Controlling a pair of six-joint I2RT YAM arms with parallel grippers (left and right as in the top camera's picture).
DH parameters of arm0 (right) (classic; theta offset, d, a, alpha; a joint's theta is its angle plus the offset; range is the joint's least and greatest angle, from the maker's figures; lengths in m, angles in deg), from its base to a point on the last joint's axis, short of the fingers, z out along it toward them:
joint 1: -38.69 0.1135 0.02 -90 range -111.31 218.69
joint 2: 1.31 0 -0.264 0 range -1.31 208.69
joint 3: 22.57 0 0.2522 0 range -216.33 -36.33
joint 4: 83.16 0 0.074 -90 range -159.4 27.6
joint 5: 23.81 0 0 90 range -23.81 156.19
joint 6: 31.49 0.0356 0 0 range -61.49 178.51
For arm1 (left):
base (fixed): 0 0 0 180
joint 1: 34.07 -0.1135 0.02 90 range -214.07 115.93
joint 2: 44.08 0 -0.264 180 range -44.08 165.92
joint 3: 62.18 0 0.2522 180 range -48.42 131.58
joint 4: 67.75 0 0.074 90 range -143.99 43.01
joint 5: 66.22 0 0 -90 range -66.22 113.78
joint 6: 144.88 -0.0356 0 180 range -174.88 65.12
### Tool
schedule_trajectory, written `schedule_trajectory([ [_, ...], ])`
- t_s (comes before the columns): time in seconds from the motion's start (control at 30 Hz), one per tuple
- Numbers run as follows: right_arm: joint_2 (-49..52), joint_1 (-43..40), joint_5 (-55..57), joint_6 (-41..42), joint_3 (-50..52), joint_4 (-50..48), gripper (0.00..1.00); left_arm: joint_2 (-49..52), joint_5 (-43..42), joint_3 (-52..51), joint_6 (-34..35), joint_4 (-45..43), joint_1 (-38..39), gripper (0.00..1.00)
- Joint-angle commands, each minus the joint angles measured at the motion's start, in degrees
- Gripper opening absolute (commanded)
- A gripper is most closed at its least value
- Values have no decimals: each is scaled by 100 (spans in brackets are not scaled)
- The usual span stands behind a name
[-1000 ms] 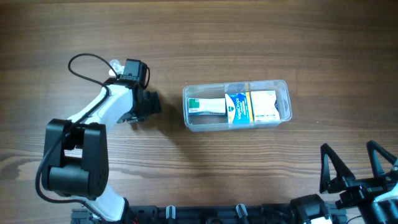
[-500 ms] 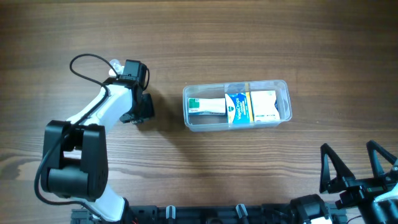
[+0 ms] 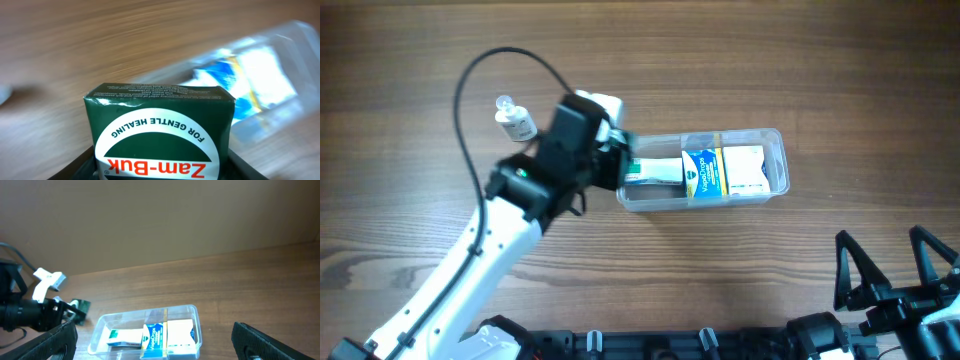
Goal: Pack container
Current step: 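Place the Zam-Buk tin into the container and release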
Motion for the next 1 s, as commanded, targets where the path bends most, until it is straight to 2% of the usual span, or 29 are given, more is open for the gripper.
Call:
schedule_trajectory([
  [0.0, 24, -17, 101, -103, 0, -11, 100, 162, -57, 42, -251, -369, 728, 54],
  [0.2, 24, -17, 101, -105, 0, -11, 100, 1093, -48, 42, 789, -1091, 1062, 53],
  [0.33, 24, -17, 101, -105, 0, -11, 100, 1716, -103, 42, 914, -1320, 1075, 52],
  [0.5, 24, -17, 101, -105, 0, -11, 100, 2334, -31, 42, 815, -1869, 1058, 57],
  [0.57, 24, -17, 101, -107, 0, -11, 100, 2507, -109, 42, 1003, -2009, 1067, 56],
  [0.73, 24, -17, 101, -105, 0, -11, 100, 2736, -260, 42, 2140, -2616, 1200, 54],
  [0.97, 24, -17, 101, -107, 0, -11, 100, 2874, -258, 42, 2439, -3097, 1285, 55],
])
